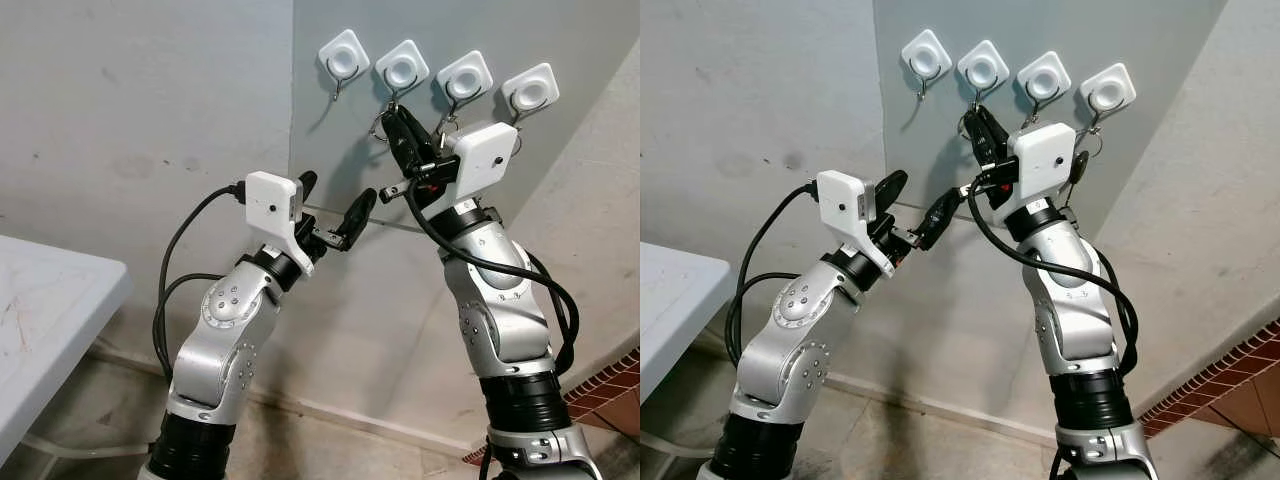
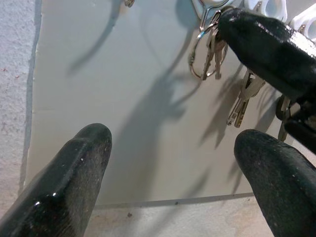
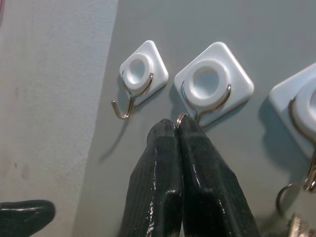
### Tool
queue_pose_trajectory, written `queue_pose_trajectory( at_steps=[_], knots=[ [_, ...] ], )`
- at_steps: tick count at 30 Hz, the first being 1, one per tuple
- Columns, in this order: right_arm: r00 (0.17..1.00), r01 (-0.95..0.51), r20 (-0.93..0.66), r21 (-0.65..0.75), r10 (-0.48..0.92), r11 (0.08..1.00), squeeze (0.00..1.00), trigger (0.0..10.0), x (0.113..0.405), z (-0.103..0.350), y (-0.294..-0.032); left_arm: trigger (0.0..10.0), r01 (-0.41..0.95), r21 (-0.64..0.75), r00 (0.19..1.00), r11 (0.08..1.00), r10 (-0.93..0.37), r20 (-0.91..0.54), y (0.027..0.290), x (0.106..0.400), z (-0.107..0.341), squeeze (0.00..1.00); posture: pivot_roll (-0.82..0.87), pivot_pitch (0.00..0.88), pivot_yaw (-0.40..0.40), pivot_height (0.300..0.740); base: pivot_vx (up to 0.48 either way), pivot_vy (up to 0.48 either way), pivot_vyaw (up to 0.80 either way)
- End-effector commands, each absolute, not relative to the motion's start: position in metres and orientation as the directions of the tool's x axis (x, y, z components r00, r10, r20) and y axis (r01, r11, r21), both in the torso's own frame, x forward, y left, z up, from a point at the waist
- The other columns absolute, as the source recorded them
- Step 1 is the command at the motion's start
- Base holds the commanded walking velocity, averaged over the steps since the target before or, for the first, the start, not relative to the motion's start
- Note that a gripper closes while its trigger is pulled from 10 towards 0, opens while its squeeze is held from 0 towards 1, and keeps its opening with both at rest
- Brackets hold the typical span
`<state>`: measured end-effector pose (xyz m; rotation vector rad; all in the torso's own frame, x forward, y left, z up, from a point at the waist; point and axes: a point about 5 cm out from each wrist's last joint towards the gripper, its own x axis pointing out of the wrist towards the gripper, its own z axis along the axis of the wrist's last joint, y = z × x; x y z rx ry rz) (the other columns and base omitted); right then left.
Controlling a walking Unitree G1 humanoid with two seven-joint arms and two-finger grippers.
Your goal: Hang keys on a hook
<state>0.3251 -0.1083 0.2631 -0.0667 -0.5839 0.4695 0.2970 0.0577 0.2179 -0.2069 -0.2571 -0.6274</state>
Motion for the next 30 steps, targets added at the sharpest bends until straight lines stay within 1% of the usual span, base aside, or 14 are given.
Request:
queue_pose_trajectory(
  at_steps=[1, 8, 18, 23, 30],
  knots=[
    [0.731, -0.380, 0.534, -0.198, 0.424, 0.904, 0.00, 10.0, 0.3283, 0.2702, -0.1130, 10.0, 0.608, -0.125, 0.775, 0.784, -0.552, 0.308, 0.0566, 0.2940, 0.2209, 0.00, -0.01, 0.070, -0.058, 0.740, 0.000, 0.000, 0.00],
    [0.736, -0.348, 0.550, -0.191, 0.394, 0.918, 0.00, 10.0, 0.3306, 0.2744, -0.1165, 10.0, 0.607, -0.136, 0.778, 0.783, -0.550, 0.305, 0.0564, 0.2923, 0.2205, 0.00, -0.01, 0.073, -0.059, 0.740, 0.000, 0.000, 0.00],
    [0.720, -0.384, 0.503, -0.287, 0.479, 0.878, 0.00, 10.0, 0.3289, 0.2739, -0.1117, 10.0, 0.602, -0.145, 0.782, 0.785, -0.544, 0.303, 0.0570, 0.2921, 0.2206, 0.00, -0.01, 0.069, -0.062, 0.740, 0.000, 0.000, 0.00],
    [0.716, -0.399, 0.484, -0.309, 0.504, 0.863, 0.00, 10.0, 0.3265, 0.2708, -0.1092, 10.0, 0.603, -0.150, 0.782, 0.783, -0.544, 0.303, 0.0564, 0.2919, 0.2205, 0.00, -0.01, 0.068, -0.063, 0.740, 0.000, 0.000, 0.00],
    [0.718, -0.409, 0.475, -0.304, 0.509, 0.860, 0.00, 10.0, 0.3247, 0.2677, -0.1090, 10.0, 0.603, -0.158, 0.783, 0.782, -0.543, 0.303, 0.0559, 0.2920, 0.2205, 0.00, -0.01, 0.068, -0.062, 0.740, 0.000, 0.000, 0.00]
  ],
)
